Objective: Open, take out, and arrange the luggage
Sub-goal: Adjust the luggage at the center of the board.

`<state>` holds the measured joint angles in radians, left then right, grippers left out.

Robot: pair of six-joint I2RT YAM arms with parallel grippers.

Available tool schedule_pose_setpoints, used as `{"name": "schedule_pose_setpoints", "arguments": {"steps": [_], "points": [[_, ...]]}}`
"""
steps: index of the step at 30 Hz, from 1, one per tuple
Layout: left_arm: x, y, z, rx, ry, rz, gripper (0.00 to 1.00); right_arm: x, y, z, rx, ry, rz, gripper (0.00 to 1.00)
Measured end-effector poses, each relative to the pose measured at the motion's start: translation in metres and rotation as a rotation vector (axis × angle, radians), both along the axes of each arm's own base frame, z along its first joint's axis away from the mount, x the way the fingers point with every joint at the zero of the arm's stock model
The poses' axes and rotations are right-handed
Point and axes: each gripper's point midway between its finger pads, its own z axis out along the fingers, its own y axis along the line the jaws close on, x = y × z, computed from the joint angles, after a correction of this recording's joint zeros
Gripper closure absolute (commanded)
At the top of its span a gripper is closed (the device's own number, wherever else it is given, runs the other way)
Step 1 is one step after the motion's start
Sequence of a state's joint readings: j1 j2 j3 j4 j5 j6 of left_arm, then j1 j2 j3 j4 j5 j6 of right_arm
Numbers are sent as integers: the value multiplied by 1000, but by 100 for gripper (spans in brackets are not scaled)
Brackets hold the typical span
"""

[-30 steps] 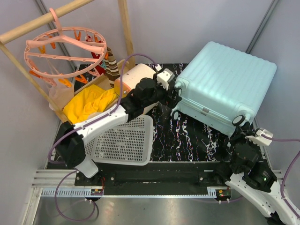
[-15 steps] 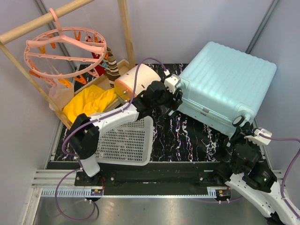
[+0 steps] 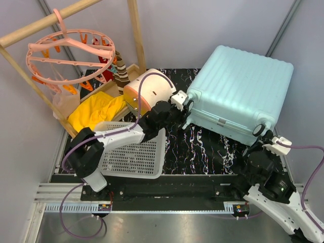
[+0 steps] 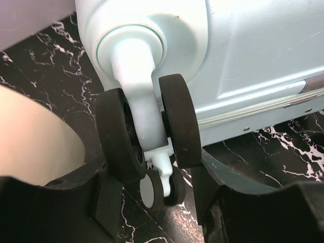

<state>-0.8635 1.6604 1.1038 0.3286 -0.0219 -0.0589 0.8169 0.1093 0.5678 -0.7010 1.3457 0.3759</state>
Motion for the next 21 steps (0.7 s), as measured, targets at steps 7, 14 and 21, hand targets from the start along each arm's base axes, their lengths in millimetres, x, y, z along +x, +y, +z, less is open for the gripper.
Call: {"name": "schedule_pose_setpoints", "arguments": {"steps": [7,14,21], "points": [[-27,20,-1,-5,-54,48,100,6,4,1,-5,5,-41,94],[-27,49,-7,37,-73,165,100,30,23,18,-235,192,-85,47],[-33,47,-8,27,-59,194,100,48,37,42,-249,223,-104,13]]}}
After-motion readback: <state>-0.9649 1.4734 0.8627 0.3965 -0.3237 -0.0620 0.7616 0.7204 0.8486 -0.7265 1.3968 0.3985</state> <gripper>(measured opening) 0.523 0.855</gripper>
